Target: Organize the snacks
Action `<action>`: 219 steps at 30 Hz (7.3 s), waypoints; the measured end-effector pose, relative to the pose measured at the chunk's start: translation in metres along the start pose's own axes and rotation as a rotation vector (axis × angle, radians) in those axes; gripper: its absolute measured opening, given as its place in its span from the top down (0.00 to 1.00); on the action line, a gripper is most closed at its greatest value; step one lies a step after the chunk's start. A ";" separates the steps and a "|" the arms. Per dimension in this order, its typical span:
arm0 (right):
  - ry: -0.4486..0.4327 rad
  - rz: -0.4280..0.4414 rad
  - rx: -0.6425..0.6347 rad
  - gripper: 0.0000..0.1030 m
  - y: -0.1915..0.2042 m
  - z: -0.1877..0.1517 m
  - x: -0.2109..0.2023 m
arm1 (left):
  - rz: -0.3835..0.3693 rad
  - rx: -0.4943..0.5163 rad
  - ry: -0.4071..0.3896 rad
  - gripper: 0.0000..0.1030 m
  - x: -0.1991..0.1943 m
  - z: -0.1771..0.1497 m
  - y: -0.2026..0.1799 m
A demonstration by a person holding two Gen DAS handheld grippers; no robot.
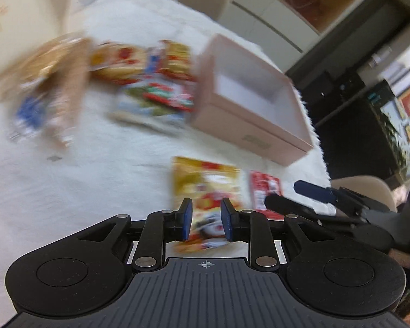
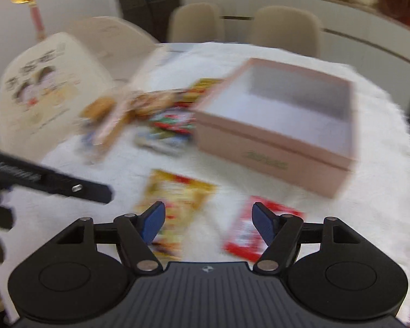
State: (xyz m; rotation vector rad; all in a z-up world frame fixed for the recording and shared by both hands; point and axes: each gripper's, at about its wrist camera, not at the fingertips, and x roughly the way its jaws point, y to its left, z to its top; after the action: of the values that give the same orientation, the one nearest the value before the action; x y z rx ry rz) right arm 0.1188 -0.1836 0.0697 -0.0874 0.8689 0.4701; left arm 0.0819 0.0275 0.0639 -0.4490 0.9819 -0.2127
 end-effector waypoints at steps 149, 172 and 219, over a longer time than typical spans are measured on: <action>0.119 -0.044 -0.040 0.45 0.055 0.046 0.063 | 0.140 0.053 -0.041 0.44 0.117 0.206 0.030; 0.007 0.145 0.024 0.37 0.089 0.074 0.103 | 0.070 0.016 -0.032 0.57 -0.010 0.065 0.117; 0.078 -0.075 -0.039 0.44 0.069 -0.024 0.031 | 0.155 0.173 0.063 0.60 -0.030 0.020 0.076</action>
State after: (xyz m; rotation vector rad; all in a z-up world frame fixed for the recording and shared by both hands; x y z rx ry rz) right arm 0.0893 -0.1172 0.0385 -0.1749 0.9296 0.4154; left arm 0.0804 0.1111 0.0608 -0.2075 1.0453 -0.1710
